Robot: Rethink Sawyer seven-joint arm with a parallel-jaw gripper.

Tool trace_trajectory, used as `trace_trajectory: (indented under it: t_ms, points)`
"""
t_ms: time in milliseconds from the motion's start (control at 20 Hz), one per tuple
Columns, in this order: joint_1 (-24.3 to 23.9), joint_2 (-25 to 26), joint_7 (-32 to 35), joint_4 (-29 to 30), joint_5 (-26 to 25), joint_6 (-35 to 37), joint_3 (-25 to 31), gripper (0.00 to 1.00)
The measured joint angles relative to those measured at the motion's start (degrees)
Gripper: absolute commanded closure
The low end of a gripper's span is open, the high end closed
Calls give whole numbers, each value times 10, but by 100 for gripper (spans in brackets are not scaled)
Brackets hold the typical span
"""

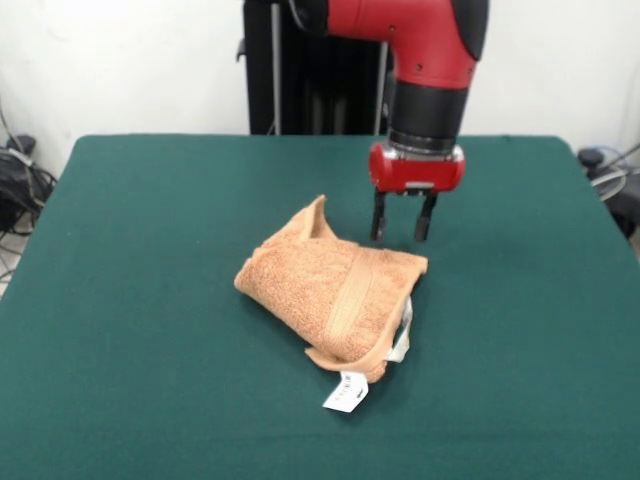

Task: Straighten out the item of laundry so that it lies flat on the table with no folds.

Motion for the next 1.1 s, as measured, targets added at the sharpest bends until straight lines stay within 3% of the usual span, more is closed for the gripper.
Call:
trace_trajectory:
  t_ms: [600,1100]
  points:
    - [31,-91,0,27,10,132,0,0]
    - [42,-99,0,27,12,134,0,0]
